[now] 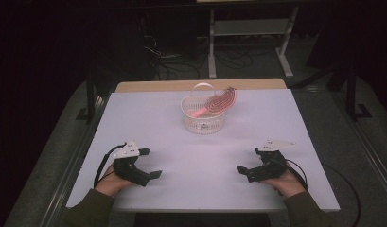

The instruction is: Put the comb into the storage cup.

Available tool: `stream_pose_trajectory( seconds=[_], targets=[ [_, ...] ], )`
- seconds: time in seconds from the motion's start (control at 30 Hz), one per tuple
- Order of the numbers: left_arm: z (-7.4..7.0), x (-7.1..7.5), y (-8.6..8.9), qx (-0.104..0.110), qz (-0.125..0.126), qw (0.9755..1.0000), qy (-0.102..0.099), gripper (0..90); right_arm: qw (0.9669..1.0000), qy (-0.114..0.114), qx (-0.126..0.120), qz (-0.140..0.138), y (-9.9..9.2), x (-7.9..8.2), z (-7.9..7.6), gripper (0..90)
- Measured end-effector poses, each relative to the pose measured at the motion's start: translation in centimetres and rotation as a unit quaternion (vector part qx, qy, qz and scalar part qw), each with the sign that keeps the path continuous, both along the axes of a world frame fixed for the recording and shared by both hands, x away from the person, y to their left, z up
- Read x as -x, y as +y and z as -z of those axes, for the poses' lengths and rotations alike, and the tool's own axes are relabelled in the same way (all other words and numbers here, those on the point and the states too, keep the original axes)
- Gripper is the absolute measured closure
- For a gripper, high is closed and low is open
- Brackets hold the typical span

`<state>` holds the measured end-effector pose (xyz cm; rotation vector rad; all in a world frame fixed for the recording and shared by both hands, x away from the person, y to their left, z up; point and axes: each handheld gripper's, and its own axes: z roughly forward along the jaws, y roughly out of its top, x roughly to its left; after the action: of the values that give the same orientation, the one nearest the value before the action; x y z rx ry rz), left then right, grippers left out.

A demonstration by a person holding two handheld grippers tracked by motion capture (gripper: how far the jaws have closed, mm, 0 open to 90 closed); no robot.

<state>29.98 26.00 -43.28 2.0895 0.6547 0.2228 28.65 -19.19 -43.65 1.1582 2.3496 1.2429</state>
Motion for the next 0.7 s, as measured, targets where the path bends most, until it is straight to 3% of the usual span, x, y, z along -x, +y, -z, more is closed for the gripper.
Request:
stream_pose_trajectory(
  seconds=[0.2, 0.7],
  targets=[
    [0.0, 0.0, 0.0, 0.0, 0.001, 1.0, 0.0, 0.4, 1.0, 0.004, 0.0, 0.002, 0.0, 0.5, 0.3, 0.0],
    [0.0, 0.0, 0.0, 0.001, 0.003, 1.0, -0.001, 0.4, 0.9992, 0.007, 0.038, -0.009, 0.3, 0.7, 1.1, 0.0]
  ],
)
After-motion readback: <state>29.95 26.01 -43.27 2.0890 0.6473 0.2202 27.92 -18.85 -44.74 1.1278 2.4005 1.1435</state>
